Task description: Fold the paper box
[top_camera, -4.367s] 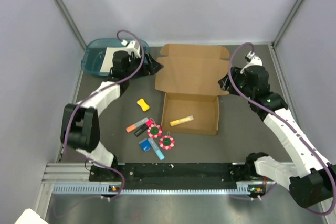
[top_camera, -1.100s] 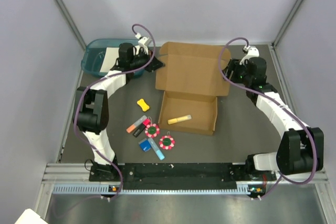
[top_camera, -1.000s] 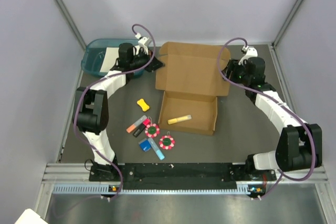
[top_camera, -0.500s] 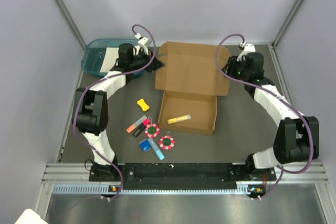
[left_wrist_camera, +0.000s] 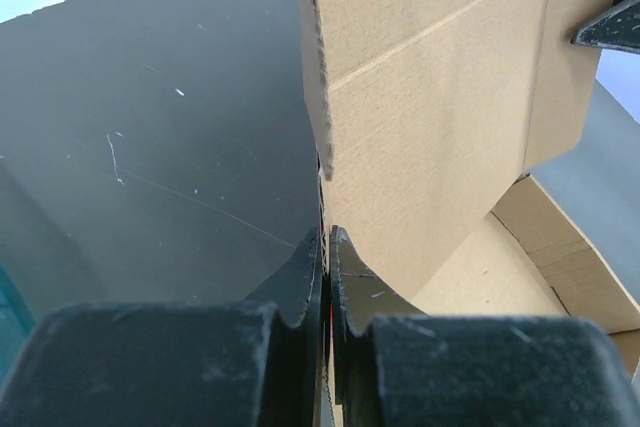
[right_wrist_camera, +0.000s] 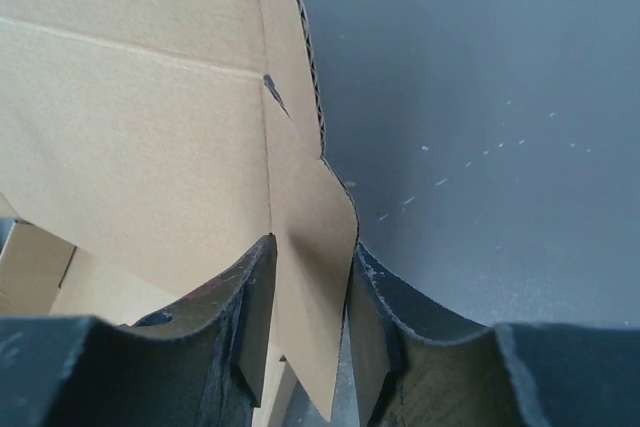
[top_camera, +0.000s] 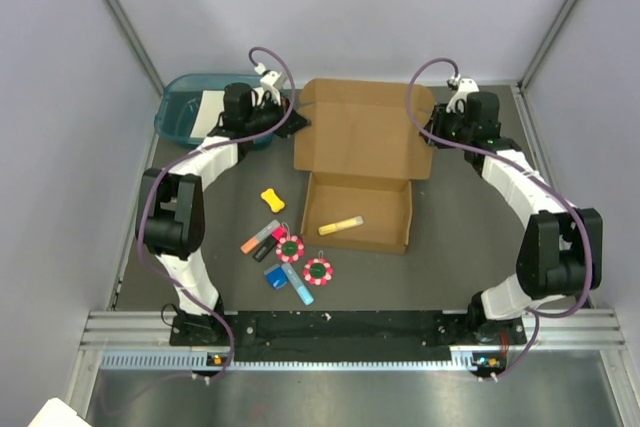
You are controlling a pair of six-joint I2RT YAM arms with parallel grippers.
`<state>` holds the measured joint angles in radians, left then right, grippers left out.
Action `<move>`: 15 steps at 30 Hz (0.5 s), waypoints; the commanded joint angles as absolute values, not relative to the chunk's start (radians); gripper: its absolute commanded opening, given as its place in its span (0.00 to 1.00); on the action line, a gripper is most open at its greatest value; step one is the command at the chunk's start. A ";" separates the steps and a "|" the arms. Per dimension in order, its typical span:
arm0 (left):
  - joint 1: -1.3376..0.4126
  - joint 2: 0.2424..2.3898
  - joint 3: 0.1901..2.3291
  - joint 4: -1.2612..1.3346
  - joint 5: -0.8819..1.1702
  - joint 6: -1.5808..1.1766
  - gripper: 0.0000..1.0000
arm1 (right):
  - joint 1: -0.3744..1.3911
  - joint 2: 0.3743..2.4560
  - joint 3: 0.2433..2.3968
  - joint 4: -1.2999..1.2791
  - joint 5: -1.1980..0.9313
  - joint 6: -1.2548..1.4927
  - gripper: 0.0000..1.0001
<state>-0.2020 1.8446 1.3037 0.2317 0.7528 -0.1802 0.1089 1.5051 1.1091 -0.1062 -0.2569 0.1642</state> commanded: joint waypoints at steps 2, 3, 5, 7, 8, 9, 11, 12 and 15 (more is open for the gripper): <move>-0.204 1.783 1.282 0.284 0.747 -0.137 0.00 | 0.107 1.526 1.160 -0.129 -0.307 0.152 0.29; -0.204 1.779 1.281 0.287 0.747 -0.137 0.00 | 0.107 1.526 1.158 -0.132 -0.296 0.153 0.28; -0.206 1.773 1.267 0.307 0.752 -0.137 0.00 | 0.107 1.529 1.160 -0.135 -0.261 0.153 0.32; -0.206 1.770 1.255 0.316 0.758 -0.138 0.00 | 0.106 1.535 1.169 -0.140 -0.253 0.150 0.40; -0.206 1.766 1.250 0.328 0.759 -0.141 0.00 | 0.106 1.542 1.173 -0.143 -0.255 0.150 0.40; -0.206 1.764 1.247 0.333 0.761 -0.143 0.00 | 0.106 1.545 1.189 -0.144 -0.255 0.150 0.41; -0.209 1.760 1.238 0.342 0.764 -0.144 0.00 | 0.106 1.561 1.204 -0.155 -0.262 0.147 0.40; -0.210 1.758 1.236 0.341 0.761 -0.143 0.00 | 0.106 1.569 1.222 -0.163 -0.262 0.147 0.38; -0.212 1.756 1.235 0.337 0.756 -0.135 0.00 | 0.106 1.572 1.230 -0.166 -0.267 0.147 0.35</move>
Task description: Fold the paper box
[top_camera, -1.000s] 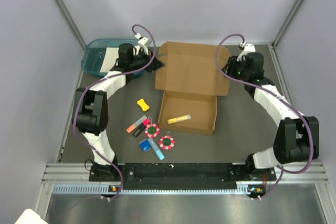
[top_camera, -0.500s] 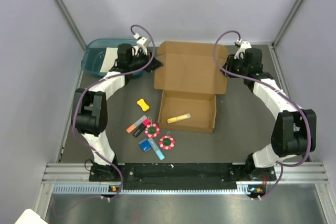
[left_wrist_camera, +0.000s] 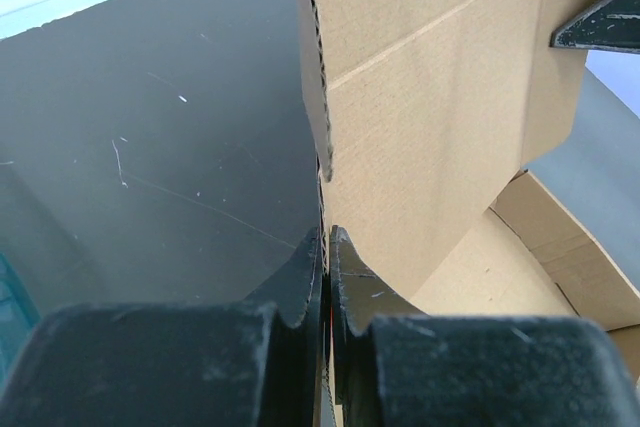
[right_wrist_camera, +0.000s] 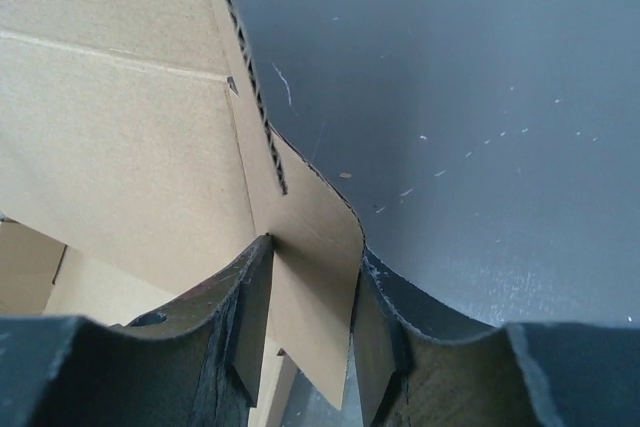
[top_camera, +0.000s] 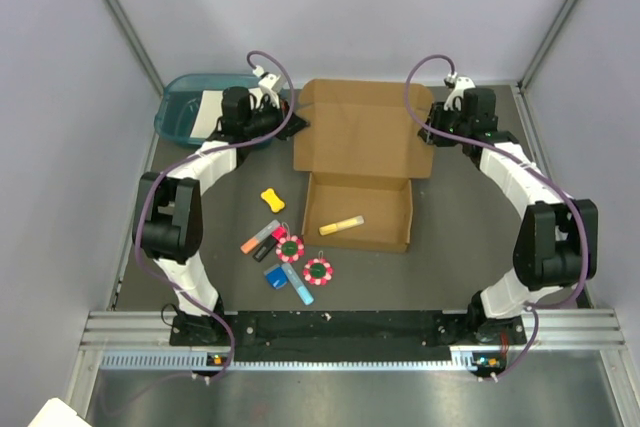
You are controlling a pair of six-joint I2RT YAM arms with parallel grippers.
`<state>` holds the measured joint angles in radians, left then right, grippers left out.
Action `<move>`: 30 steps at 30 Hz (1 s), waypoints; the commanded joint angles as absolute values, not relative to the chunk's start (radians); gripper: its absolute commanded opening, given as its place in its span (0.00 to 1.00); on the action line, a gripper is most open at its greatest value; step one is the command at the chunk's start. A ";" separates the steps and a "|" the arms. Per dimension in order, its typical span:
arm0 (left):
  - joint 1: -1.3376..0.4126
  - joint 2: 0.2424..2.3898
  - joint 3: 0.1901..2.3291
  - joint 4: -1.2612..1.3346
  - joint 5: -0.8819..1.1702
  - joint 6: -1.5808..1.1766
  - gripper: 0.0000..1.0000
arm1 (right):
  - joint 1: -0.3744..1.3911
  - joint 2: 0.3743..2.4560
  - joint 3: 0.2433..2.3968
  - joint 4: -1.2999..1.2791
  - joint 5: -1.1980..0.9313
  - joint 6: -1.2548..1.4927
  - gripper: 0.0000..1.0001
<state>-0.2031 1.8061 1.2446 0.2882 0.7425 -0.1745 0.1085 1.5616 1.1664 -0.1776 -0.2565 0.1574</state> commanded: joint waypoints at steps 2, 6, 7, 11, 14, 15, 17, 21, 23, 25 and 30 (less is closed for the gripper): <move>-0.213 1.758 1.238 0.336 0.758 -0.135 0.00 | 0.107 1.568 1.230 -0.163 -0.267 0.146 0.35; -0.215 1.761 1.243 0.330 0.755 -0.132 0.00 | 0.106 1.556 1.238 -0.147 -0.290 0.149 0.33; -0.215 1.763 1.244 0.322 0.750 -0.129 0.00 | 0.106 1.552 1.239 -0.146 -0.296 0.156 0.29; -0.221 1.756 1.239 0.322 0.733 -0.124 0.00 | 0.112 1.526 1.236 -0.137 -0.308 0.170 0.18; -0.233 1.743 1.226 0.339 0.704 -0.126 0.00 | 0.141 1.482 1.201 -0.117 -0.269 0.176 0.15; -0.238 1.738 1.210 0.345 0.689 -0.124 0.00 | 0.152 1.470 1.178 -0.112 -0.253 0.173 0.13; -0.250 1.714 1.184 0.380 0.638 -0.124 0.00 | 0.175 1.434 1.140 -0.095 -0.207 0.175 0.10; -0.271 1.663 1.095 0.477 0.508 -0.147 0.00 | 0.198 1.370 1.075 -0.068 -0.138 0.198 0.02; -0.278 1.634 1.037 0.518 0.445 -0.175 0.00 | 0.204 1.332 1.033 -0.043 -0.106 0.218 0.00; -0.282 1.605 0.982 0.584 0.405 -0.189 0.00 | 0.215 1.307 1.002 -0.029 -0.072 0.235 0.00; -0.301 1.549 0.896 0.644 0.270 -0.206 0.00 | 0.239 1.247 0.933 -0.011 -0.019 0.273 0.00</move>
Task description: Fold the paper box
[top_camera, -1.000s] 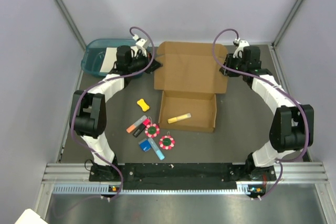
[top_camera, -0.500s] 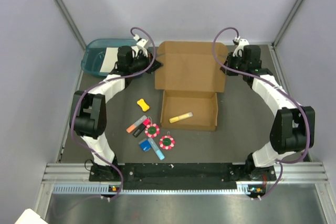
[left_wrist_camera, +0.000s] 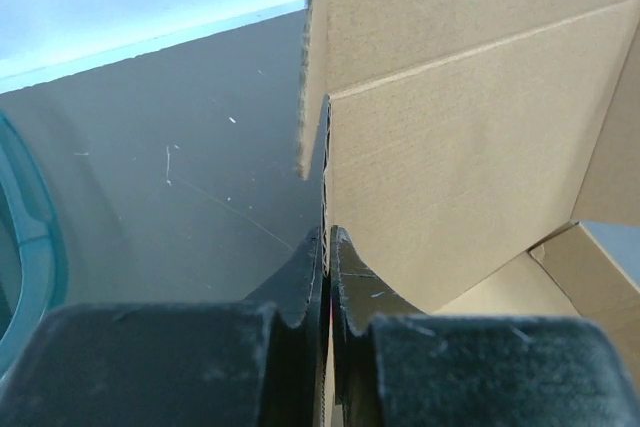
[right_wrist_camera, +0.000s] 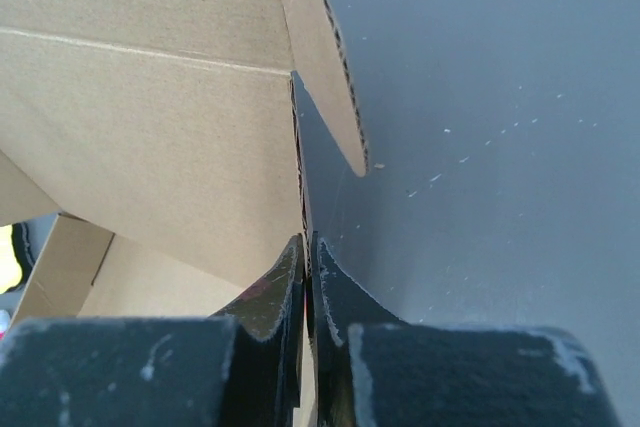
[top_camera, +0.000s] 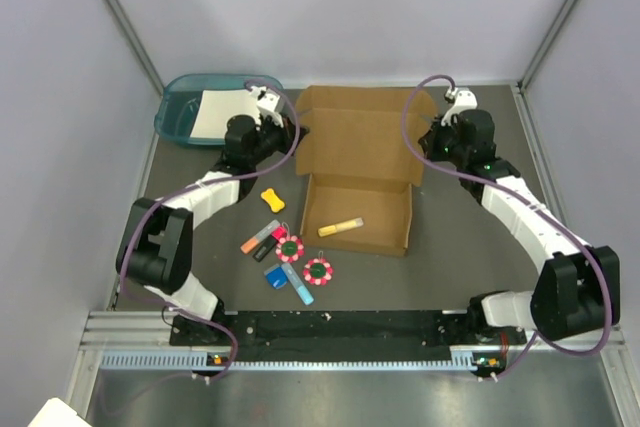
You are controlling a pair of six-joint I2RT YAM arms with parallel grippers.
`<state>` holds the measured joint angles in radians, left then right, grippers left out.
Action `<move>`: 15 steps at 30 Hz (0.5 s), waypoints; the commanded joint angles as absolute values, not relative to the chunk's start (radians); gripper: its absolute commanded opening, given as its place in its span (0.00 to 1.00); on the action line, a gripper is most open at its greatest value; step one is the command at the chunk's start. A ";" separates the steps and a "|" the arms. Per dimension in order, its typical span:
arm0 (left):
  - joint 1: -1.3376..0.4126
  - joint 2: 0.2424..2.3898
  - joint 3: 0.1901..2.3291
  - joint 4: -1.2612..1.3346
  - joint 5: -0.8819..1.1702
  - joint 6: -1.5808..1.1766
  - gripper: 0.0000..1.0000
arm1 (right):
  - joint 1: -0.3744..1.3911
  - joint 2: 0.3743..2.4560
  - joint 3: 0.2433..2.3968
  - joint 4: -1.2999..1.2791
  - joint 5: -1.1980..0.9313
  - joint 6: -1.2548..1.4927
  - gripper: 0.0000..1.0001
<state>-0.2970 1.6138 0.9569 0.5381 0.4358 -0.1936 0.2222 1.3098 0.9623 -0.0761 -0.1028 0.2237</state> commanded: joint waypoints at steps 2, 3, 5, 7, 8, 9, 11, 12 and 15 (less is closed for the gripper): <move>-0.320 1.519 0.865 0.670 0.229 -0.207 0.00 | 0.258 1.238 0.917 -0.012 0.020 0.288 0.00; -0.331 1.508 0.832 0.686 0.209 -0.206 0.00 | 0.265 1.232 0.914 -0.018 0.035 0.305 0.00; -0.365 1.477 0.804 0.712 0.132 -0.206 0.00 | 0.294 1.224 0.911 -0.029 0.093 0.325 0.00; -0.403 1.457 0.764 0.742 0.048 -0.215 0.00 | 0.316 1.218 0.911 -0.044 0.153 0.348 0.00; -0.414 1.451 0.752 0.749 0.023 -0.221 0.00 | 0.331 1.216 0.911 -0.051 0.172 0.356 0.00; -0.425 1.447 0.732 0.759 0.009 -0.228 0.00 | 0.337 1.212 0.910 -0.055 0.198 0.371 0.00; -0.452 1.433 0.713 0.790 -0.066 -0.258 0.00 | 0.351 1.194 0.896 -0.054 0.215 0.391 0.00; -0.463 1.427 0.694 0.804 -0.086 -0.262 0.00 | 0.356 1.187 0.891 -0.052 0.227 0.408 0.00; -0.497 1.410 0.661 0.871 -0.152 -0.287 0.00 | 0.380 1.155 0.858 -0.019 0.248 0.432 0.00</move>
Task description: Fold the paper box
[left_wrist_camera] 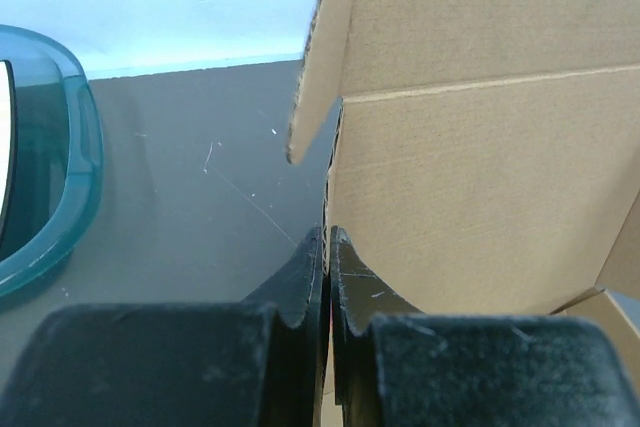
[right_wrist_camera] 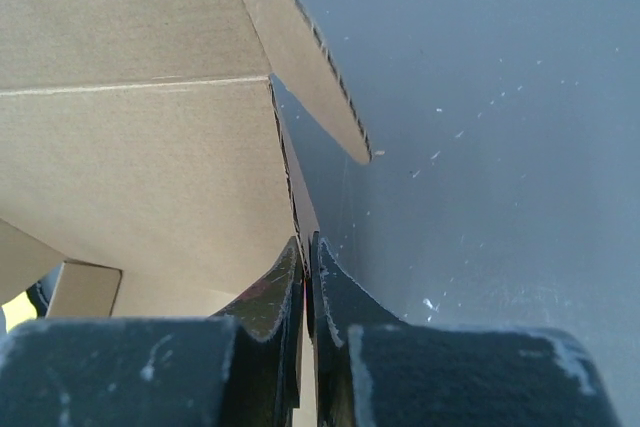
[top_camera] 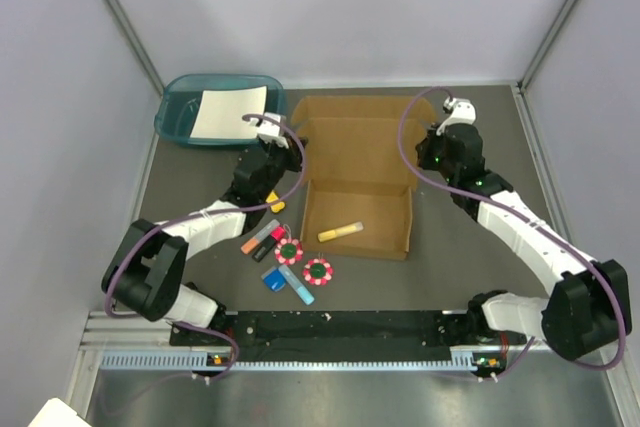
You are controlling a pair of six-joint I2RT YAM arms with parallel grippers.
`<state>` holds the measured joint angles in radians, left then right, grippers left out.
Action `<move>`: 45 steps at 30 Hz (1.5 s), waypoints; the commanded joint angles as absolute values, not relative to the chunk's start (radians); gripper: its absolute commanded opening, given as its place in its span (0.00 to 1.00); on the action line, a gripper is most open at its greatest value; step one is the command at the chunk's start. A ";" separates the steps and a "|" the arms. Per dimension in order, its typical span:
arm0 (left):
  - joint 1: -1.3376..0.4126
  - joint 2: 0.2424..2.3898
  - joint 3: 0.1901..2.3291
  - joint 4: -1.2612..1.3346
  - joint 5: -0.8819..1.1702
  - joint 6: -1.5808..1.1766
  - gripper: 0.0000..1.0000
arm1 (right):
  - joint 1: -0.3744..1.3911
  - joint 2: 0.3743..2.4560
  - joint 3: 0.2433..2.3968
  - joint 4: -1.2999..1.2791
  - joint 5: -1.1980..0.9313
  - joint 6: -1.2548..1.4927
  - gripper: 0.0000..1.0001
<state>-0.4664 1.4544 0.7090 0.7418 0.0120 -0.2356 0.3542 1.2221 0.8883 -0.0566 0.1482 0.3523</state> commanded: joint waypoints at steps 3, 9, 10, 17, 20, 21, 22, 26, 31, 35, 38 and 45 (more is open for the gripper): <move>-0.531 1.404 0.652 0.925 -0.202 -0.304 0.00 | 0.403 1.129 0.819 0.031 0.268 0.457 0.00; -0.613 1.399 0.600 1.041 -0.287 -0.330 0.00 | 0.445 1.082 0.736 0.080 0.319 0.483 0.00; -0.636 1.397 0.592 1.052 -0.294 -0.330 0.00 | 0.459 1.075 0.727 0.080 0.327 0.483 0.00; -0.707 1.382 0.512 1.130 -0.373 -0.336 0.00 | 0.529 1.012 0.603 0.094 0.410 0.532 0.00; -0.729 1.371 0.488 1.146 -0.394 -0.345 0.00 | 0.551 0.996 0.572 0.077 0.437 0.564 0.00; -0.733 1.367 0.480 1.149 -0.399 -0.348 0.00 | 0.560 0.991 0.563 0.077 0.451 0.574 0.00; -0.742 1.365 0.476 1.152 -0.403 -0.357 0.00 | 0.566 0.985 0.546 0.068 0.459 0.581 0.00; -0.764 1.353 0.437 1.169 -0.425 -0.382 0.00 | 0.598 0.959 0.503 0.049 0.479 0.621 0.00; -0.793 1.336 0.400 1.173 -0.437 -0.445 0.00 | 0.635 0.930 0.451 0.022 0.508 0.669 0.00; -0.828 1.333 0.371 1.187 -0.459 -0.492 0.00 | 0.666 0.901 0.416 0.002 0.529 0.704 0.00; -0.856 1.333 0.354 1.196 -0.474 -0.531 0.00 | 0.695 0.878 0.397 -0.034 0.558 0.730 0.00; -0.943 1.330 0.347 1.184 -0.526 -0.641 0.00 | 0.745 0.848 0.364 -0.080 0.630 0.811 0.00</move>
